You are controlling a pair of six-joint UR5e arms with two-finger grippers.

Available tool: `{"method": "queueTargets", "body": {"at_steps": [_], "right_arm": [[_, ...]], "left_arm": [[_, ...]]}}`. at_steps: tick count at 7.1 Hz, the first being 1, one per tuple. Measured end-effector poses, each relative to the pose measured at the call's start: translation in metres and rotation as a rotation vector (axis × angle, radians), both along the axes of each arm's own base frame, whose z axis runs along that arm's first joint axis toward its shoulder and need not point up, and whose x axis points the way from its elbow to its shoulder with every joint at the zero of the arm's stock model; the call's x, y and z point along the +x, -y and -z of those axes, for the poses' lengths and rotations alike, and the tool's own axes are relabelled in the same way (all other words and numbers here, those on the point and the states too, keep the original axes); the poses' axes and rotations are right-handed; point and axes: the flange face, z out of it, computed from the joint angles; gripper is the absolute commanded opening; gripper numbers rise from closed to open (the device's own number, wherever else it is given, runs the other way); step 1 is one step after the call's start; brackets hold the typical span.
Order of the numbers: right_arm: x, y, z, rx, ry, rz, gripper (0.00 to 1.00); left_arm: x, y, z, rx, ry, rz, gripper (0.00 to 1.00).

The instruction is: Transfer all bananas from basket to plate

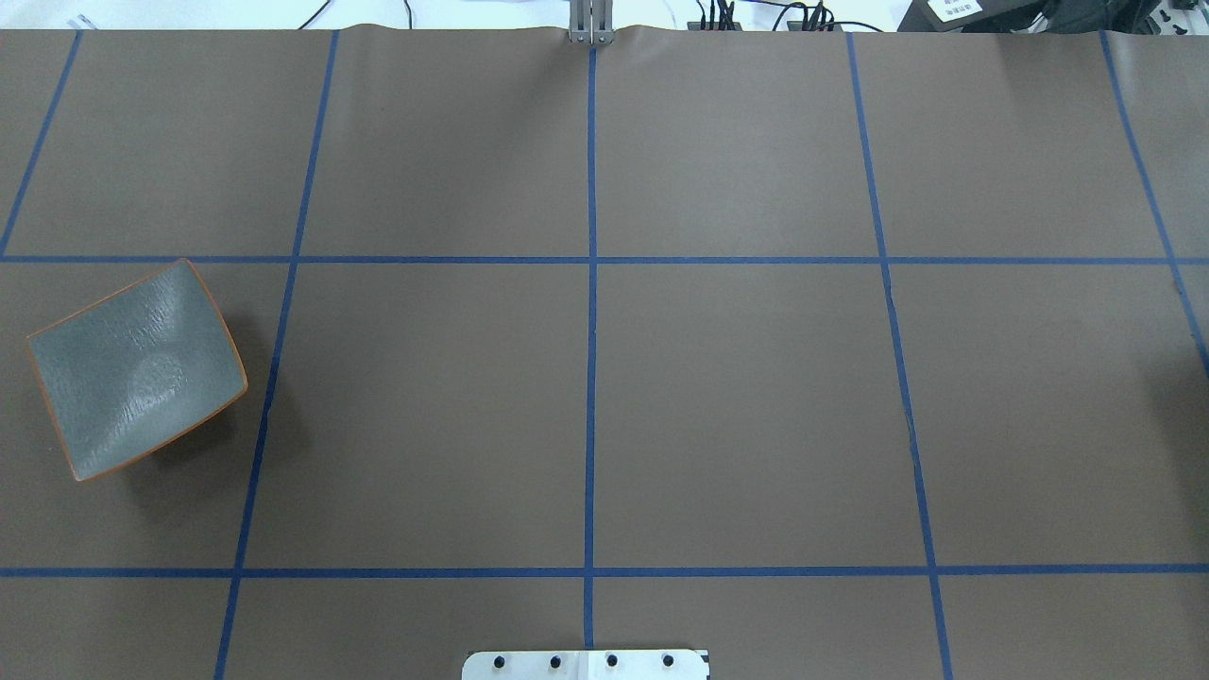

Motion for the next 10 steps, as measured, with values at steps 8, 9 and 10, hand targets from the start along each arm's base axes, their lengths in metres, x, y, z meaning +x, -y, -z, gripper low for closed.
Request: {"method": "queueTargets", "body": {"at_steps": [8, 9, 10], "right_arm": [[-0.002, -0.005, -0.025, -0.05, 0.013, 0.005, 0.77], [-0.002, -0.005, -0.027, -0.056, 0.02, 0.005, 0.77], [-0.003, -0.005, -0.029, -0.061, 0.025, 0.005, 0.74]], "left_arm": [[0.0, -0.002, 0.001, 0.0, -0.013, -0.004, 1.0], [0.0, -0.002, 0.001, -0.001, -0.013, -0.004, 1.0], [0.0, -0.003, 0.001, -0.001, -0.013, -0.004, 1.0]]}}
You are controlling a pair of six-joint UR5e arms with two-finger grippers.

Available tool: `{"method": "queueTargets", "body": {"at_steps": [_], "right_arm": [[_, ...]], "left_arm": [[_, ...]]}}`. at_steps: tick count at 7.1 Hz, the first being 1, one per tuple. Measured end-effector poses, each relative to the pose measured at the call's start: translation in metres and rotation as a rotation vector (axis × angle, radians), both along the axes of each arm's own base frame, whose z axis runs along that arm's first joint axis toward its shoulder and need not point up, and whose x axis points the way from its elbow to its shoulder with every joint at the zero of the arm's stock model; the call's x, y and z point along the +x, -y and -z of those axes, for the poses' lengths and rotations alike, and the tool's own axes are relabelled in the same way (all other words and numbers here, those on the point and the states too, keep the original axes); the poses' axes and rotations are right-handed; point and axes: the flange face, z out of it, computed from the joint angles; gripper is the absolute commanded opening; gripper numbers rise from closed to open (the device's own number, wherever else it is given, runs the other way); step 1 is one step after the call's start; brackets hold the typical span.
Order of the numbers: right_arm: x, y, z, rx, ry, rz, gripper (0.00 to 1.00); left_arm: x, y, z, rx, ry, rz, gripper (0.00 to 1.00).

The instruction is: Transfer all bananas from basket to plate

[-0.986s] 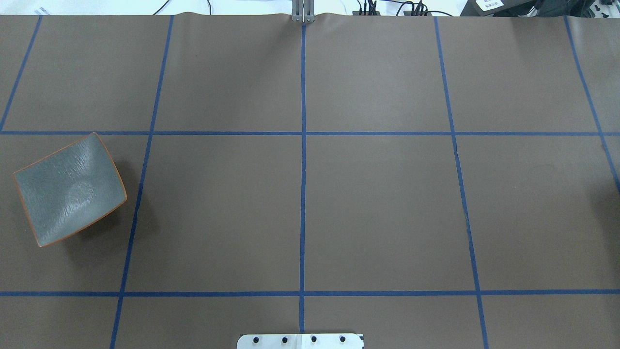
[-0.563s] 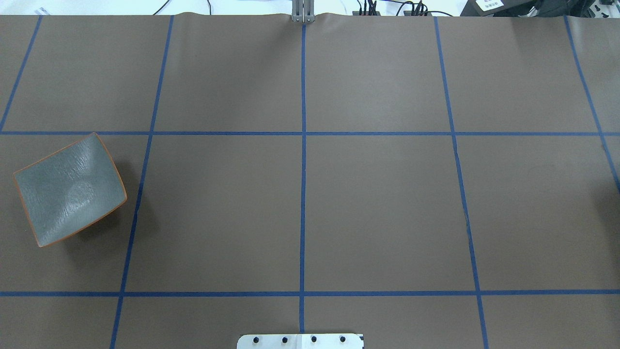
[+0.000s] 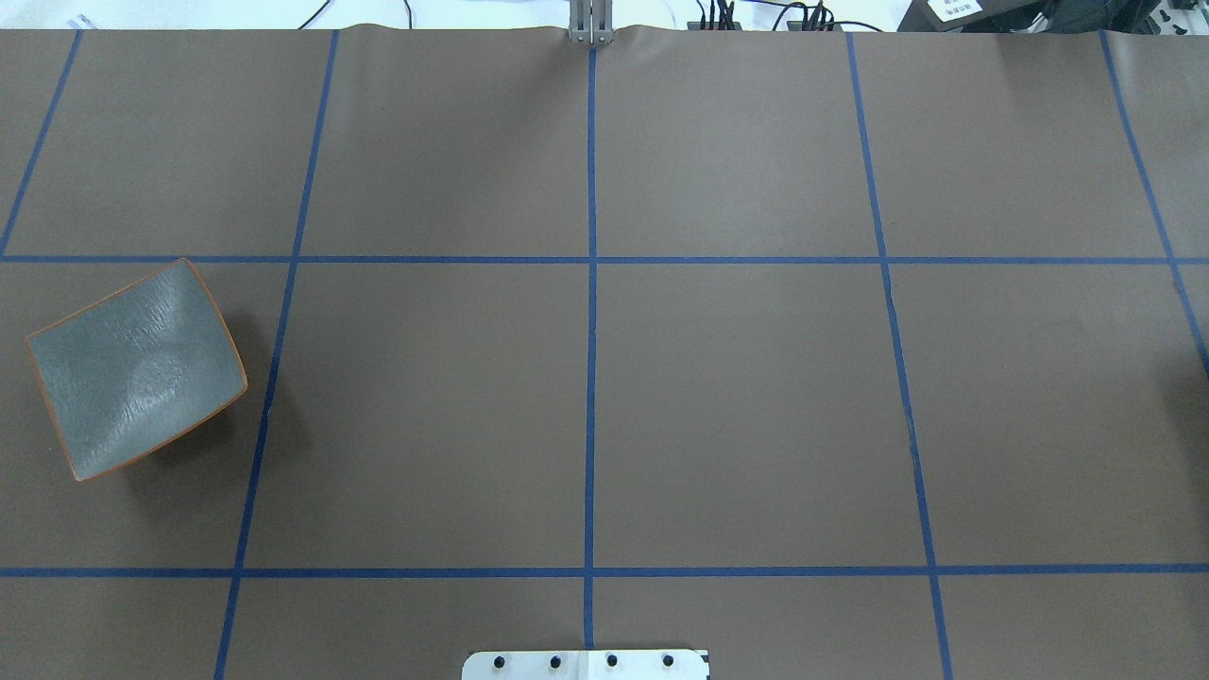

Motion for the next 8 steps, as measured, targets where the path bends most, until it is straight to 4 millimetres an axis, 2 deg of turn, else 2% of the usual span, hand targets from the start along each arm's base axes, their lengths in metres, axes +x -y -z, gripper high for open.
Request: {"method": "queueTargets", "body": {"at_steps": [1, 3, 6, 8], "right_arm": [[0.0, 0.0, -0.002, -0.004, 0.003, 0.0, 0.61], [-0.001, 0.001, -0.003, -0.007, 0.006, 0.0, 0.0], [-0.001, 0.008, 0.003, 0.011, 0.01, 0.002, 0.0], [0.0, 0.019, 0.025, 0.052, 0.056, -0.008, 0.0]], "left_arm": [[0.0, 0.0, 0.0, 0.001, 0.0, 0.0, 1.0], [0.0, -0.001, 0.001, 0.002, 0.0, 0.0, 1.0], [0.0, -0.002, 0.001, 0.003, 0.0, 0.0, 1.0], [0.001, -0.002, 0.002, 0.001, -0.015, -0.004, 1.0]]}}
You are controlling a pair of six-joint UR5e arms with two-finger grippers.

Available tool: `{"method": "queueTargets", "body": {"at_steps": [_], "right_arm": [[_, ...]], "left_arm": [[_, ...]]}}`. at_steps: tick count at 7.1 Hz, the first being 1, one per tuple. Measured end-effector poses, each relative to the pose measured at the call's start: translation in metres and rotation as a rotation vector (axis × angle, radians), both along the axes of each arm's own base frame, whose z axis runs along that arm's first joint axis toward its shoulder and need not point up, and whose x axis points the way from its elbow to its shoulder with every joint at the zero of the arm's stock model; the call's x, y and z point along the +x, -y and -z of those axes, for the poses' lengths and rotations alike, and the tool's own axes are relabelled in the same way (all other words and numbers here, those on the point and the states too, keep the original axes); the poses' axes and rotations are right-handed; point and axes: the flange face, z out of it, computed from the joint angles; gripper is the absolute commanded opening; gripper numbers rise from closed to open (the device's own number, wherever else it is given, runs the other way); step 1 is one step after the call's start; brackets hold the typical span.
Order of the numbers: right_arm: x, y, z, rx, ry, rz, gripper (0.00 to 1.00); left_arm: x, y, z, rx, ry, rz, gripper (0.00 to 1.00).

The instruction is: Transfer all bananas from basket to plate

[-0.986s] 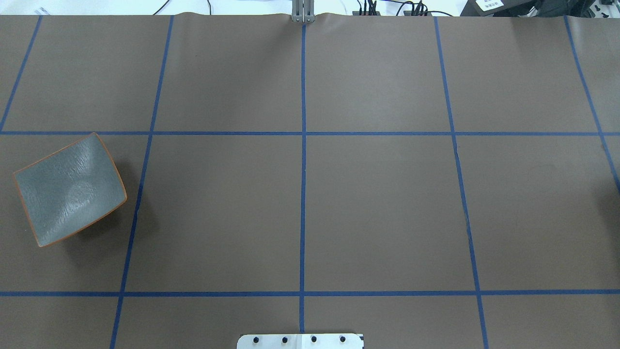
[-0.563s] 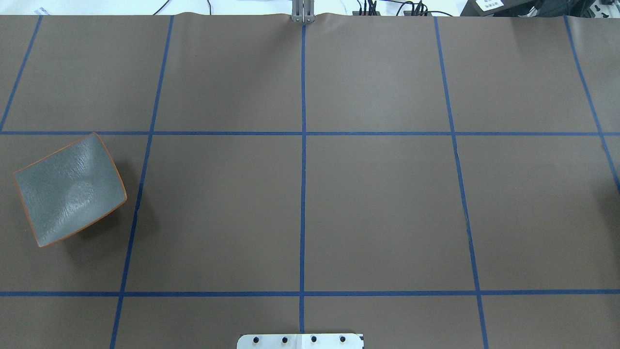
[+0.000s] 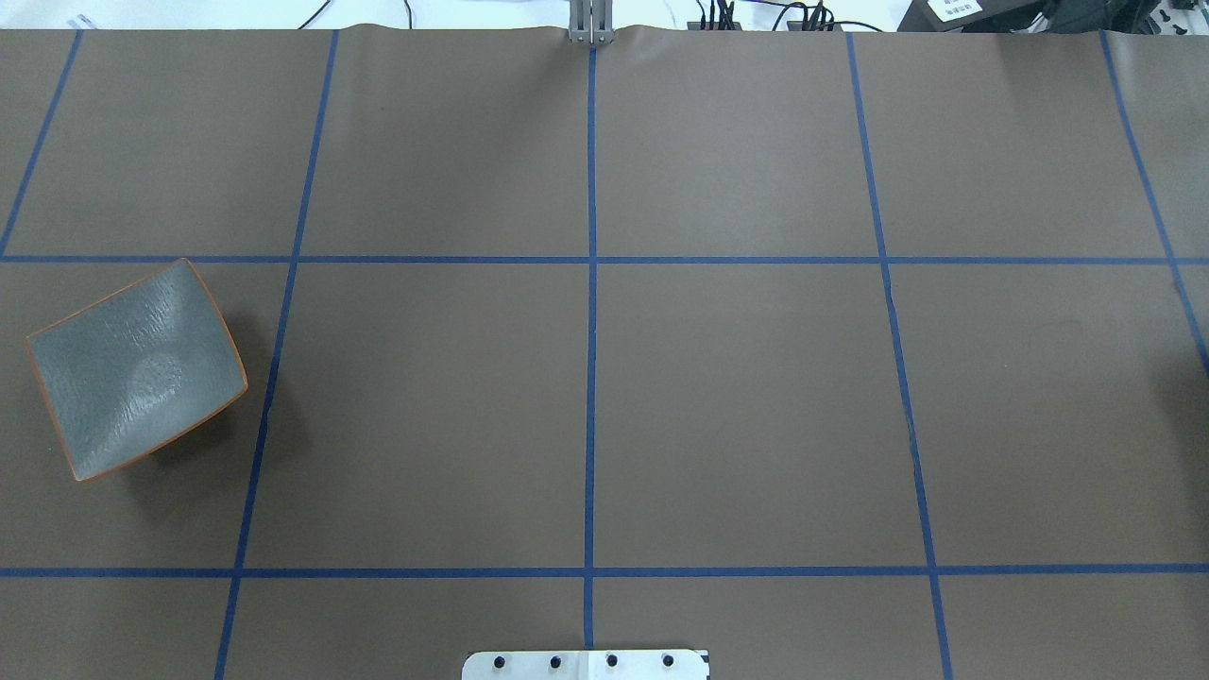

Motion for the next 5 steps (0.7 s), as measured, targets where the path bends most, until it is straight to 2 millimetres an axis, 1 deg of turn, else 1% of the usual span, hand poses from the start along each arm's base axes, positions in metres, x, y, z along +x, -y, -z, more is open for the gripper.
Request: {"method": "queueTargets", "body": {"at_steps": [2, 3, 4, 5], "right_arm": [[0.005, 0.009, 0.033, 0.047, 0.032, -0.027, 0.0], [0.004, 0.021, 0.054, 0.064, 0.044, -0.051, 0.0], [-0.004, 0.045, 0.082, 0.064, 0.063, -0.086, 0.0], [-0.027, 0.076, 0.116, 0.063, 0.086, -0.097, 0.0]], "left_arm": [[0.001, 0.001, 0.003, -0.001, -0.022, -0.006, 1.0], [0.002, 0.006, 0.01, 0.011, -0.027, -0.006, 1.0], [0.005, 0.019, 0.023, 0.028, -0.032, -0.001, 1.0], [0.013, 0.038, 0.043, 0.037, -0.041, 0.008, 1.0]]}}
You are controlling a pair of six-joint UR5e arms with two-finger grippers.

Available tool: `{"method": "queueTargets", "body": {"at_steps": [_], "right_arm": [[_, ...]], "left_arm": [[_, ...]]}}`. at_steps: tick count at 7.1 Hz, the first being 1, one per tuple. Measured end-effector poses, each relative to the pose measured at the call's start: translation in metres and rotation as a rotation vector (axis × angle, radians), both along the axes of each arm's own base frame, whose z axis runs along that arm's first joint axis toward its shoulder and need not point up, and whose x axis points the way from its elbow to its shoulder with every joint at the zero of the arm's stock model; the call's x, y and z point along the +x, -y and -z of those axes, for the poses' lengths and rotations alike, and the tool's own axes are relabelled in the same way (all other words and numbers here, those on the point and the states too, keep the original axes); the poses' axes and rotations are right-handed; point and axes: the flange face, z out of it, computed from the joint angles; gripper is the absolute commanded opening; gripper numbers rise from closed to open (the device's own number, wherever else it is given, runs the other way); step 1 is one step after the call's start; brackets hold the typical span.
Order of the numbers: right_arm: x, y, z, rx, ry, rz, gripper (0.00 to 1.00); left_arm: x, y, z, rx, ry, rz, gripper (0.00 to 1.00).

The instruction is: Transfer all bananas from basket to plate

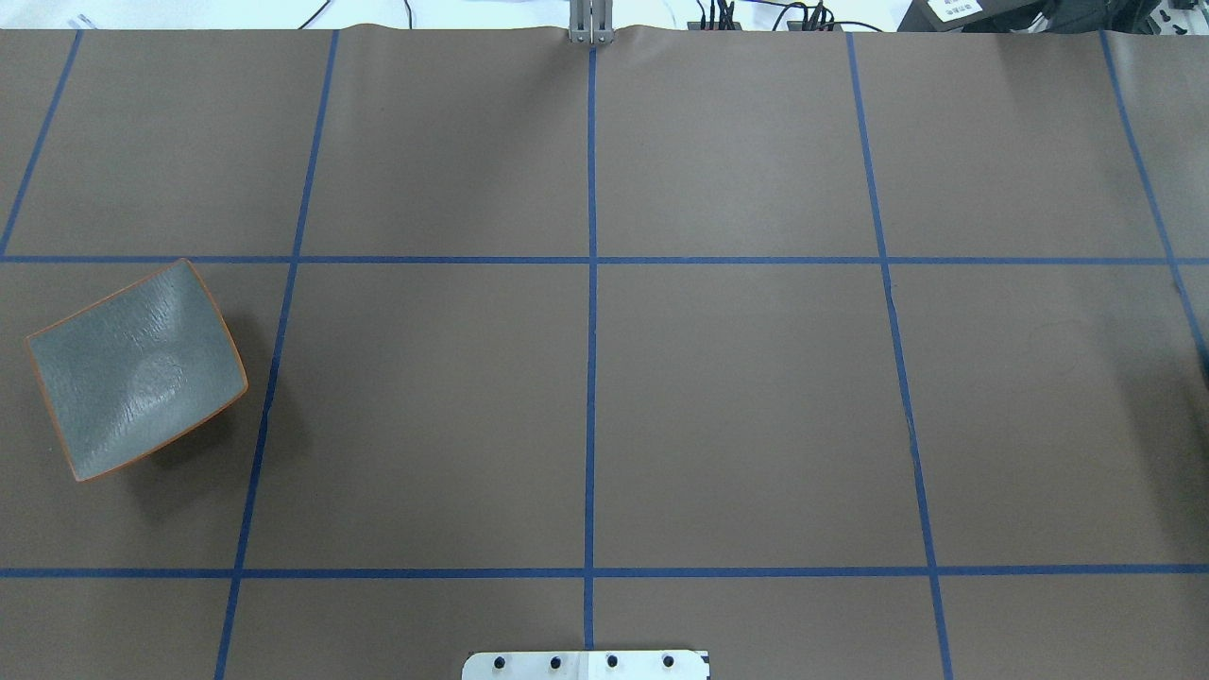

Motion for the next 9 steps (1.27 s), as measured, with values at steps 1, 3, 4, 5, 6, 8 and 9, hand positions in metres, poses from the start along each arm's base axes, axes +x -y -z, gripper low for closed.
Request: {"method": "queueTargets", "body": {"at_steps": [1, 3, 4, 5, 6, 8, 9], "right_arm": [[-0.035, 0.034, 0.041, 0.005, 0.021, 0.006, 0.0], [-0.126, 0.085, 0.143, 0.006, 0.07, 0.017, 0.0], [-0.173, 0.096, 0.192, -0.001, 0.096, 0.025, 0.0], [-0.223, 0.096, 0.239, -0.003, 0.113, 0.037, 0.0], [-0.275, 0.085, 0.283, 0.02, 0.124, 0.063, 0.0], [-0.354, 0.054, 0.354, 0.107, 0.149, 0.129, 0.0], [-0.383, 0.04, 0.381, 0.144, 0.16, 0.152, 0.0]], "left_arm": [[0.019, 0.024, 0.024, 0.007, -0.013, -0.002, 1.0], [0.102, 0.063, 0.081, 0.006, -0.064, -0.042, 1.0], [0.148, 0.076, 0.111, -0.012, -0.104, -0.049, 1.0], [0.181, 0.088, 0.136, -0.029, -0.146, -0.037, 1.0], [0.202, 0.097, 0.153, -0.043, -0.185, -0.022, 1.0], [0.224, 0.105, 0.175, -0.061, -0.252, 0.004, 1.0], [0.233, 0.106, 0.187, -0.069, -0.283, 0.016, 1.0]]}}
